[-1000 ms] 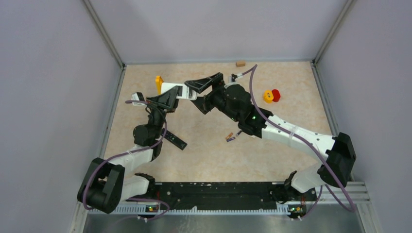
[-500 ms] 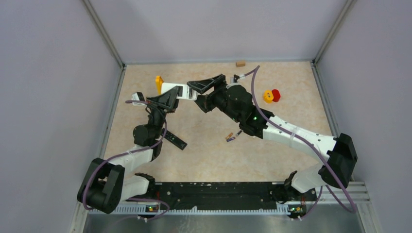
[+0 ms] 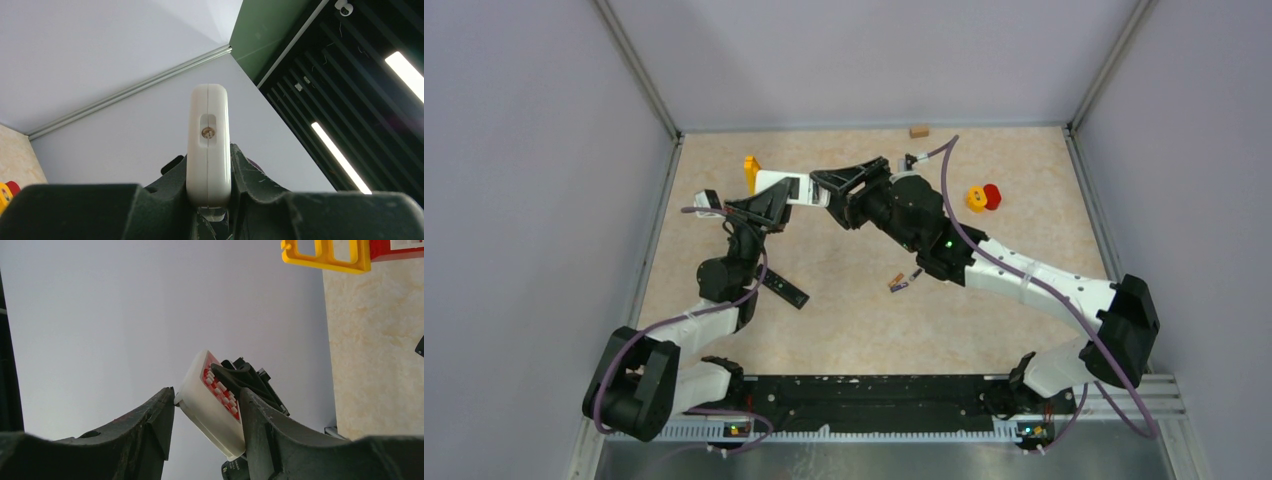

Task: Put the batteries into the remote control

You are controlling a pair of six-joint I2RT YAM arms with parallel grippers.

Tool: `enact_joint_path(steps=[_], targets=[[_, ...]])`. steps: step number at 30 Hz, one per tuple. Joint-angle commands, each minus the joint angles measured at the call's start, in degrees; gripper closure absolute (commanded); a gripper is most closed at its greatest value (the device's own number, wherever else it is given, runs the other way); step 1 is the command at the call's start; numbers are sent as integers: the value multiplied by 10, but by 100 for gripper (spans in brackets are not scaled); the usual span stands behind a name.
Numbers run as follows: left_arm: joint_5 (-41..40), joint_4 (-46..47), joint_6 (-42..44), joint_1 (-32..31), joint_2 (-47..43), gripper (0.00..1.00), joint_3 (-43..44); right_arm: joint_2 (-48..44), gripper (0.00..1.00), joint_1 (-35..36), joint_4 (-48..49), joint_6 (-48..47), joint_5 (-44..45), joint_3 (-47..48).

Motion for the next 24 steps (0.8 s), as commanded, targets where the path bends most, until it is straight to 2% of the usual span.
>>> enact_joint_path(steps=[1,24], targets=[[9,74,-4,-2,-13,100,8,-22,50,-6,36,2,9,-5],[-2,62,-13,-2,1,100,32,-26,76,-6,55,-6,0,-25]])
